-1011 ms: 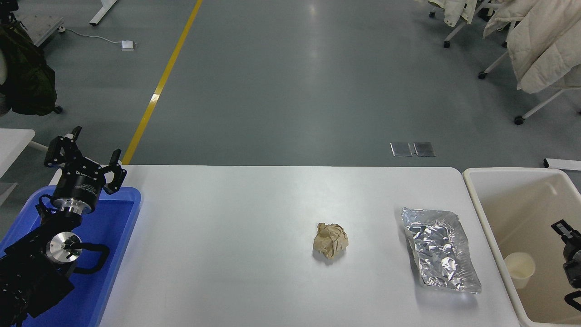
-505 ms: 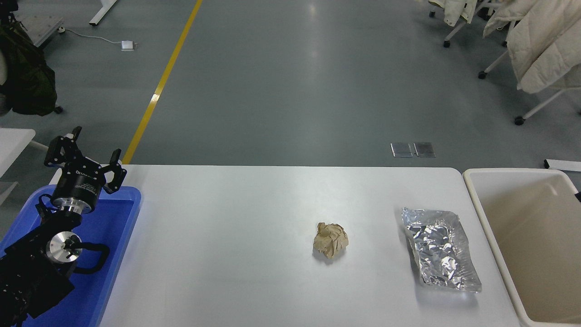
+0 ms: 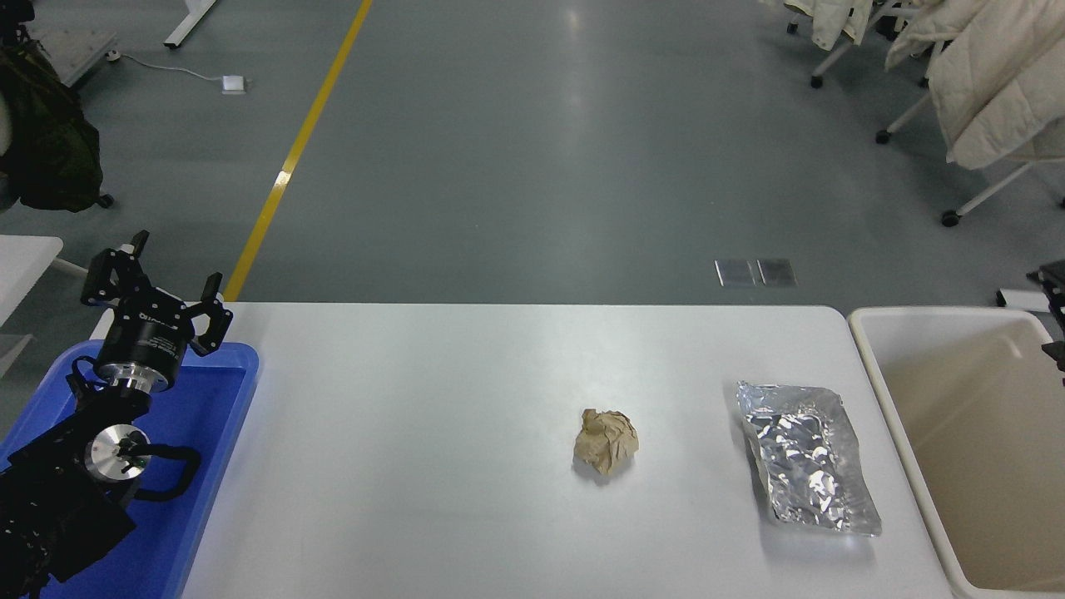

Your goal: Clean the table surface

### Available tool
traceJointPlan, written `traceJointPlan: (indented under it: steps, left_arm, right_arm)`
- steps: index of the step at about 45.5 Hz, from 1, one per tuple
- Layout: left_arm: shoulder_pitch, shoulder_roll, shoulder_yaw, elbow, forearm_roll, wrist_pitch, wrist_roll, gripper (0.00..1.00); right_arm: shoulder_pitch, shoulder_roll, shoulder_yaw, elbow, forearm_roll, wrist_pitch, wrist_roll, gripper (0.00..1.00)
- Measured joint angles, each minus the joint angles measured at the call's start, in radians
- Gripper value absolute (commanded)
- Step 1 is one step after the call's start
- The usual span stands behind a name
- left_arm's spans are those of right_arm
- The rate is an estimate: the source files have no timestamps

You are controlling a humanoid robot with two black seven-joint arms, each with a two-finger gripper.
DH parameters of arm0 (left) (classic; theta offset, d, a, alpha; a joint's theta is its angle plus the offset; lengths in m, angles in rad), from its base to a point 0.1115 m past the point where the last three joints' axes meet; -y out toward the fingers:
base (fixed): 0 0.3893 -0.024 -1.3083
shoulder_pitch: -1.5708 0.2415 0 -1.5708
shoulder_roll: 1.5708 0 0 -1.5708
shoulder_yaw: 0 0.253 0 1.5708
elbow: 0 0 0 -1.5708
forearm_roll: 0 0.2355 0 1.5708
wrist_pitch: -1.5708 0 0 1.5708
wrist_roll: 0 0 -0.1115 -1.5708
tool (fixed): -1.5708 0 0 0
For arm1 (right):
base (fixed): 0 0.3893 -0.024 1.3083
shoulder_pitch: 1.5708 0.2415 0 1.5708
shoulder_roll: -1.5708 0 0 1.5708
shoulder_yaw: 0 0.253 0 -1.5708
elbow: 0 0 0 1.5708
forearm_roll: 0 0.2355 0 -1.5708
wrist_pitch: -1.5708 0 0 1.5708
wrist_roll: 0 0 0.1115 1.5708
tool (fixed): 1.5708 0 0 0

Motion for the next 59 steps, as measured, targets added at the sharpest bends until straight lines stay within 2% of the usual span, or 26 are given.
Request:
traceJointPlan:
  steps: [10, 22, 30, 44, 59]
  left_arm:
    - [0.000, 0.000, 0.000, 0.000, 0.000, 0.000, 0.000, 1.00]
    - [0.000, 0.000, 0.000, 0.000, 0.000, 0.000, 0.000, 1.00]
    - [0.000, 0.000, 0.000, -0.001, 0.000, 0.000, 0.000, 1.00]
    - [0.000, 0.000, 0.000, 0.000, 0.000, -0.001, 0.000, 1.00]
    - [0.000, 0.000, 0.000, 0.000, 0.000, -0.001, 0.000, 1.00]
  right_arm:
    - [-0.013, 0.017, 0.066, 0.134, -0.005, 0.007, 0.009, 1.00]
    - [-0.039, 0.180, 0.268, 0.172, -0.007, -0.003, 0.017, 1.00]
    - [-0.047, 0.319, 0.365, 0.094, -0.008, -0.005, 0.060, 1.00]
    - [-0.060, 0.587, 0.485, -0.107, -0.007, -0.011, 0.190, 1.00]
    - [-0.089, 0.742, 0.562, -0.221, 0.008, -0.015, 0.257, 1.00]
